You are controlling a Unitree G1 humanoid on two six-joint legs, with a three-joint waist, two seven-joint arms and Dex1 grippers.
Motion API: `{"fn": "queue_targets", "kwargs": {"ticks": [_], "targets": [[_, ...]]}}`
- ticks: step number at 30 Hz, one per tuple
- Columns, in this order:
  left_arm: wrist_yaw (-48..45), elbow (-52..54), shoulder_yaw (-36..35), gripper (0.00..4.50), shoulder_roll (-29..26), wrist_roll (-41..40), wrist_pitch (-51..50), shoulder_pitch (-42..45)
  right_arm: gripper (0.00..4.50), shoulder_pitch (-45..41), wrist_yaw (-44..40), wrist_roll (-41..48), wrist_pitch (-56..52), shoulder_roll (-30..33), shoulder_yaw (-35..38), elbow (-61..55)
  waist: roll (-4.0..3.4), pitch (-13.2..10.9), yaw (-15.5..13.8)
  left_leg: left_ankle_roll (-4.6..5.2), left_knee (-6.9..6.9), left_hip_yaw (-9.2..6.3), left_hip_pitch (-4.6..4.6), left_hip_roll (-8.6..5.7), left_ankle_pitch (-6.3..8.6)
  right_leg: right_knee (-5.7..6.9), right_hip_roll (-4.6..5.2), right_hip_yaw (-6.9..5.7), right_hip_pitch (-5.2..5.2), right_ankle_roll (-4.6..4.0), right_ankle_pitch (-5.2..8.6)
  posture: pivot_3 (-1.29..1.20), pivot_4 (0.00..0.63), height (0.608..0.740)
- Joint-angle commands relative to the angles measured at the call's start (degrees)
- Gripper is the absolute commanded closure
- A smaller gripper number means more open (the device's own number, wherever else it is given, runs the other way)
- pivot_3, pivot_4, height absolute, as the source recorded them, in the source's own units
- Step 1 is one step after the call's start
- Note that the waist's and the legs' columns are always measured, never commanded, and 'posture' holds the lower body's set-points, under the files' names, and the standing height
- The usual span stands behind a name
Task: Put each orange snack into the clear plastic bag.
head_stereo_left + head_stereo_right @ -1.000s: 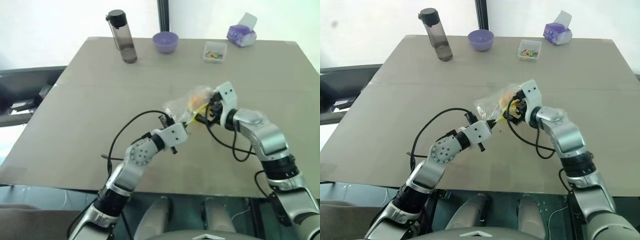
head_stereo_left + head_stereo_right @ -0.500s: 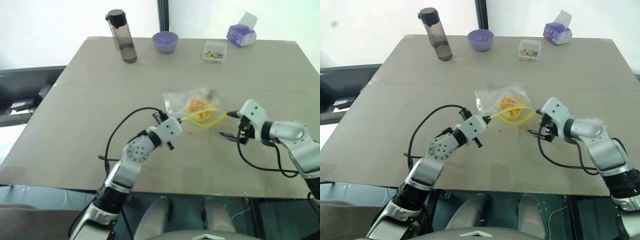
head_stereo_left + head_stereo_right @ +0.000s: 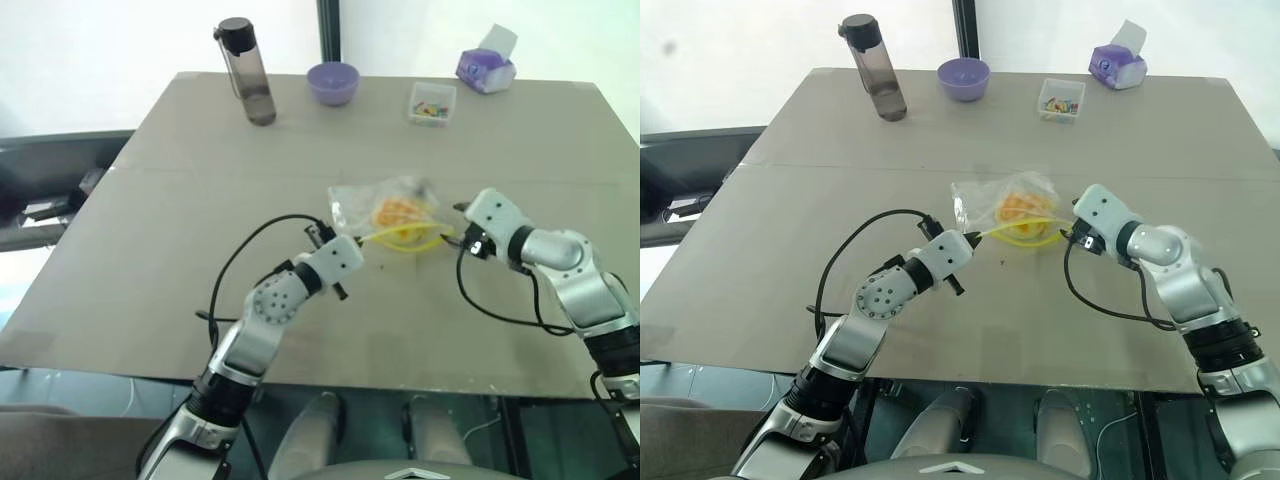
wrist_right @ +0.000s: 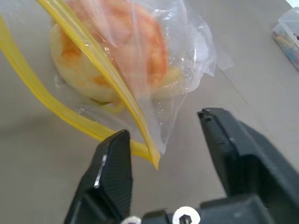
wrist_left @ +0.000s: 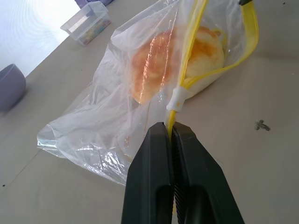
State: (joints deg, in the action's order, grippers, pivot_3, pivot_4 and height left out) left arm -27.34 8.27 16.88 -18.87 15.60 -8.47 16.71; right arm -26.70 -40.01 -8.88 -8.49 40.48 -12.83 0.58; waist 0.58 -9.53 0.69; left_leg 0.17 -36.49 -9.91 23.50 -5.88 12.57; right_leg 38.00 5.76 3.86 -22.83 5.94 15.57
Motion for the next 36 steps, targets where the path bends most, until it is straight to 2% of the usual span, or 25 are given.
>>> {"fn": "queue_targets", "kwargs": {"ticks": [1, 3, 10, 16, 22, 33, 34, 35, 36], "targets": [[0.2, 1.4, -0.2, 4.5, -0.1, 0.0, 0.4, 0.3, 3.59, -0.1, -0.3, -1.0, 2.0, 0.1, 0.2, -0.9, 0.0, 0.0, 0.1, 0.0, 0.0, 0.0, 0.0, 0.01, 0.0, 0.0, -0.01, 0.0, 0.0, 0.0, 0.0, 0.0, 0.15, 0.739], [0.2, 1.5, -0.2, 4.5, -0.1, 0.0, 0.3, 0.2, 4.46, 0.2, -0.4, -1.0, 1.8, -0.1, 0.6, -1.0, 0.0, 0.0, 0.1, 0.0, 0.0, 0.0, -0.01, 0.01, 0.0, 0.01, -0.01, 0.0, 0.0, 0.0, 0.0, 0.0, 0.15, 0.739], [0.2, 1.6, -0.2, 4.5, -0.3, 0.1, 0.3, -0.1, 4.46, 2.3, -2.2, 0.3, 1.2, 3.2, 4.5, -1.9, 0.0, 0.0, 0.0, 0.0, 0.0, 0.0, 0.0, -0.01, 0.0, 0.0, 0.0, 0.0, 0.0, 0.0, 0.0, 0.0, 0.15, 0.739], [0.2, 1.4, 0.1, 4.5, -0.3, -0.1, 0.6, 0.1, 4.46, 3.6, -2.1, 0.5, 0.6, 3.5, 4.9, -3.6, 0.0, 0.0, 0.1, 0.0, 0.0, 0.01, -0.02, 0.01, 0.0, 0.02, -0.01, 0.0, 0.0, 0.0, 0.0, 0.0, 0.15, 0.739], [-0.4, 3.7, -1.1, 4.5, -1.1, -0.7, 0.4, 2.4, 4.46, 0.5, -3.0, 3.5, -5.5, 4.1, 8.3, -8.6, 0.0, 0.0, 0.1, 0.0, -0.02, 0.01, 0.01, 0.01, 0.0, 0.03, -0.01, 0.0, 0.0, 0.0, 0.0, 0.0, 0.15, 0.739], [-7.6, 10.3, -3.3, 4.5, -5.3, -3.0, -7.8, 12.2, 4.46, -6.0, -10.6, 8.3, -16.0, 12.1, 12.0, -17.2, 0.0, 0.0, 0.1, 0.0, -0.08, 0.03, 0.21, 0.0, 0.0, 0.0, 0.0, -0.09, -0.15, 0.0, 0.0, 0.0, 0.15, 0.739], [-8.7, 10.7, -3.3, 4.5, -6.0, -3.6, -8.5, 12.7, 3.92, -6.1, -11.4, 9.0, -16.5, 12.7, 12.1, -17.7, 0.0, 0.0, 0.1, 0.01, -0.08, 0.04, 0.22, 0.0, 0.0, 0.01, 0.0, -0.09, -0.18, 0.0, 0.0, 0.0, 0.15, 0.739], [-9.2, 10.7, -3.3, 4.5, -6.5, -3.8, -8.6, 13.2, 3.67, -6.1, -11.8, 9.3, -16.8, 13.0, 12.1, -17.9, 0.0, 0.0, 0.1, 0.0, -0.08, 0.03, 0.22, 0.01, 0.0, 0.01, 0.0, -0.08, -0.18, 0.0, 0.0, 0.0, 0.15, 0.739], [-9.5, 10.6, -3.4, 4.5, -6.7, -3.9, -8.7, 13.4, 3.15, -6.2, -12.1, 9.4, -16.7, 13.3, 11.9, -18.0, 0.0, 0.0, 0.1, 0.0, -0.08, 0.04, 0.23, 0.01, 0.0, 0.02, -0.01, -0.08, -0.2, 0.0, 0.0, 0.0, 0.15, 0.739]]}}
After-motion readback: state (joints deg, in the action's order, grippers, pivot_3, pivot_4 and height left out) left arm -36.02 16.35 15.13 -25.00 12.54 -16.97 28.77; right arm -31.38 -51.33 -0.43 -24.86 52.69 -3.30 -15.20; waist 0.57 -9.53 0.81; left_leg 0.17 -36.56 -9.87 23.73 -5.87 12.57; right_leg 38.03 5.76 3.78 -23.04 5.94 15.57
